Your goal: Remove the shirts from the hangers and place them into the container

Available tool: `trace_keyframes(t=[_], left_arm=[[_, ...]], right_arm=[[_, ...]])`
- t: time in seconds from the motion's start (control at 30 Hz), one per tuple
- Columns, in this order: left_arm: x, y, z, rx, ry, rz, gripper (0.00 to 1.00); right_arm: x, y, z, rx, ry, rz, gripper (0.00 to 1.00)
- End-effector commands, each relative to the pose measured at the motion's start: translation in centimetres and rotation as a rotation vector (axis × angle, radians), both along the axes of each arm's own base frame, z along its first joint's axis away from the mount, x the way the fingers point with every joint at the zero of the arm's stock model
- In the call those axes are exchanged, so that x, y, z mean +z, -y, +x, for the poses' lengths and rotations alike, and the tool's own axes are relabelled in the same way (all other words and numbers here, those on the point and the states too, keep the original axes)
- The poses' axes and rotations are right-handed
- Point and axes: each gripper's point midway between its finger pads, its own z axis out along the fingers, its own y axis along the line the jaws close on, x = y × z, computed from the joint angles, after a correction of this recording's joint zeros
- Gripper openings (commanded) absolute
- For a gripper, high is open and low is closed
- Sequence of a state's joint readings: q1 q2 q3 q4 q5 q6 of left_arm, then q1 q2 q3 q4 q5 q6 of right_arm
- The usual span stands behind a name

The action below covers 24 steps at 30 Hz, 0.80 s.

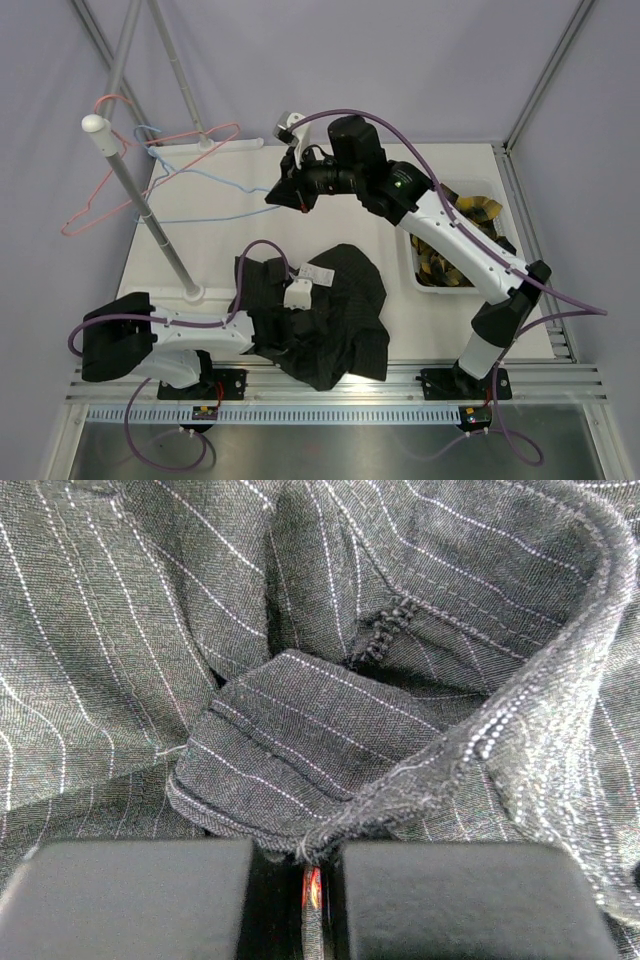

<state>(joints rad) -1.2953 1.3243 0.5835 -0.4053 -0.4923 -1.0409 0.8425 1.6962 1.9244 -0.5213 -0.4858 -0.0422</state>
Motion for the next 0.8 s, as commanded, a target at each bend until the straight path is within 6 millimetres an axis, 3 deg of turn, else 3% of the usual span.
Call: trace_keyframes(t=[0.0, 0.23, 0.5, 0.6, 0.67, 0.7, 0.73, 0.77], left_arm=[[-0.3, 1.7, -0.7, -0.016, -0.038, -0.039, 0.0], [-1.2, 1.9, -0.8, -0.031, -0.044, -0.004, 0.0], [-1.1, 1.8, -0.8, -0.031, -0.041, -0.01, 0.0], [-1.0, 1.8, -0.8, -0.033, -0.042, -0.02, 0.0], [-1.1, 1.8, -1.0, -0.035, -0.048, -0.026, 0.0], [-1.2, 1.8, -1.0, -0.036, -0.051, -0.03, 0.0], [-1.2, 1.8, -1.1, -0.035, -0.055, -0.036, 0.0], [-1.4, 1.7, -1.3, -0.038, -0.059, -0.038, 0.0]], right_arm=[[2.6, -1.5, -0.2, 0.066, 0.103, 0.038, 0.0], [2.2, -3.9, -2.1, 0.197, 0.112, 0.027, 0.0], [1.0, -5.8, -2.8, 0.276, 0.094, 0.024, 0.0], [1.7, -6.5, -2.3, 0.278, 0.114, 0.041, 0.0], [3.3, -6.8, -2.3, 0.291, 0.141, 0.073, 0.0], [2.4, -7.3, -2.1, 0.303, 0.119, 0.06, 0.0], [4.2, -7.3, -2.3, 0.31, 0.15, 0.096, 0.0], [4.5, -7.6, -2.5, 0.325, 0.145, 0.105, 0.0]])
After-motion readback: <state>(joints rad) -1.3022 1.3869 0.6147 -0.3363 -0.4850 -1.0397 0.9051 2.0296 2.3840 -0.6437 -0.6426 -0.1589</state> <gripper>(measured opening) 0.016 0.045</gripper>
